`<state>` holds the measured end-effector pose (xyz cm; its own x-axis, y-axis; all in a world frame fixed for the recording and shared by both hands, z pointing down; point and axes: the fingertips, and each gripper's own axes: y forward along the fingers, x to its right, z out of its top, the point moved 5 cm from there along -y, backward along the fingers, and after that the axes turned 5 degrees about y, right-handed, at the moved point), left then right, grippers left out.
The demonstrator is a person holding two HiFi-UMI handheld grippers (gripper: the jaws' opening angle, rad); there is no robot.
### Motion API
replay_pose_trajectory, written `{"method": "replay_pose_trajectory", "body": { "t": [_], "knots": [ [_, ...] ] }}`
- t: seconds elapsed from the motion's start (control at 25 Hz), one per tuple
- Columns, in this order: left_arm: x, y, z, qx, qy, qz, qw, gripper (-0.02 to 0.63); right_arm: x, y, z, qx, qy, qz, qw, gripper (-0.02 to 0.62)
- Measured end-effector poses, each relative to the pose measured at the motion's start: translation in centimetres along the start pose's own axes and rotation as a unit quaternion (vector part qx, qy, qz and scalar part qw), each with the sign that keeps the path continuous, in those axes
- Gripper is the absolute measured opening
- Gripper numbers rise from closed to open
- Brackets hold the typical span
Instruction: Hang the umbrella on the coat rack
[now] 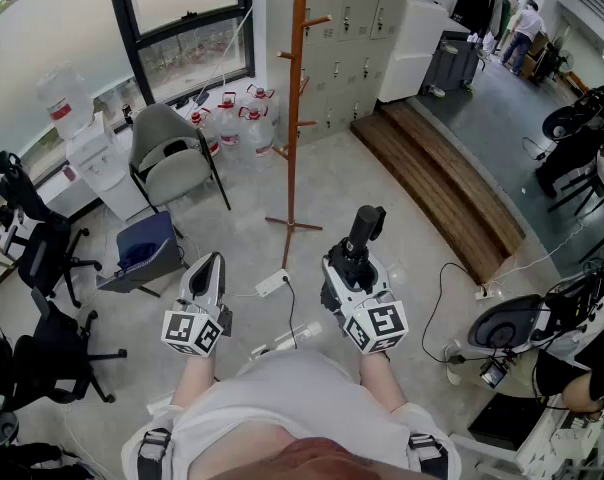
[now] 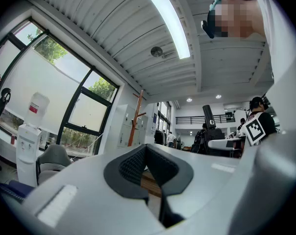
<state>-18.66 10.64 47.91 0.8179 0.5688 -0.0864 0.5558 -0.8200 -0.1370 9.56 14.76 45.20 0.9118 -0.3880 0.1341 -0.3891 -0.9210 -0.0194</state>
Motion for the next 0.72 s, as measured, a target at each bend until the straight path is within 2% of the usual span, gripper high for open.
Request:
{"method": "replay_pose_trajectory", "body": {
  "t": [0.72],
  "knots": [
    [1.2, -0.1, -0.6, -0.025, 0.005, -0.016, 0.9995, 0.009, -0.1, -0.6, -0.1, 0.000, 0.005, 0.013, 1.000, 0.250]
  ]
}}
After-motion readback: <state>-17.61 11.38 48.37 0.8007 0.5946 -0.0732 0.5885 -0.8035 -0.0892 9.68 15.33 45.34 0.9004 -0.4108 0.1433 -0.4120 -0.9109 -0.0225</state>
